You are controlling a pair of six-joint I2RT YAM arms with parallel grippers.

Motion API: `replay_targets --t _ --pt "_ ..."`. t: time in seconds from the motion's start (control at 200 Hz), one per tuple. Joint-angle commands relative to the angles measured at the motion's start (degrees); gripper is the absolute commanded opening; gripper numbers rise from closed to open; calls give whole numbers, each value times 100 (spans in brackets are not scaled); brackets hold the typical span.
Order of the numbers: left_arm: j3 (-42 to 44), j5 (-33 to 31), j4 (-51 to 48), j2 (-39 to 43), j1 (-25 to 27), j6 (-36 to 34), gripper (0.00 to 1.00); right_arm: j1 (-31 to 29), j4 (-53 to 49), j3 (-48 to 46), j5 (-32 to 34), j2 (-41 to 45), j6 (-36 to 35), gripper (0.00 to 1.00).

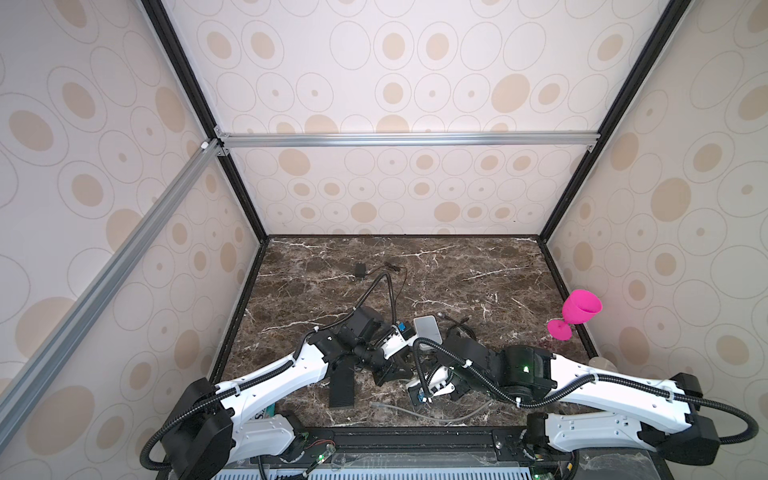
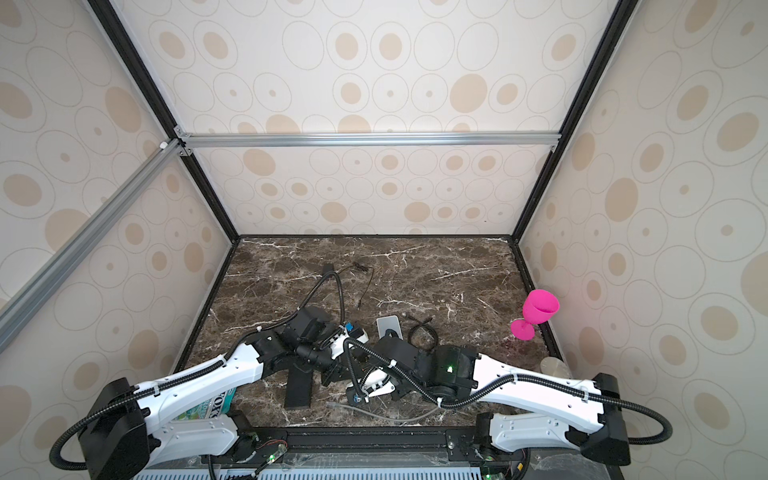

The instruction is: Insert the plug into the switch port

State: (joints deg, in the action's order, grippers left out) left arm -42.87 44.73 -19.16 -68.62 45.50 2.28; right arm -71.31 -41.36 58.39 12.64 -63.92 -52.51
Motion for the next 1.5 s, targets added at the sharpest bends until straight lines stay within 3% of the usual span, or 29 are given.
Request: replay_targets --t 0.0,0.245,0.905,1.446,1.491 --pt "-21 148 -44 121 12 -202 0 44 -24 -98 -130 -196 74 27" --pt "-20 167 -53 68 12 -202 0 38 179 -5 221 -473 -38 21" --pt "-19 185 -53 33 7 -193 0 41 295 21 521 -783 -172 20" --pt "-19 88 -66 87 12 -171 0 38 181 173 476 -869 -76 3" --pt "-34 -48 -69 109 12 -135 15 41 181 173 477 -873 -43 0"
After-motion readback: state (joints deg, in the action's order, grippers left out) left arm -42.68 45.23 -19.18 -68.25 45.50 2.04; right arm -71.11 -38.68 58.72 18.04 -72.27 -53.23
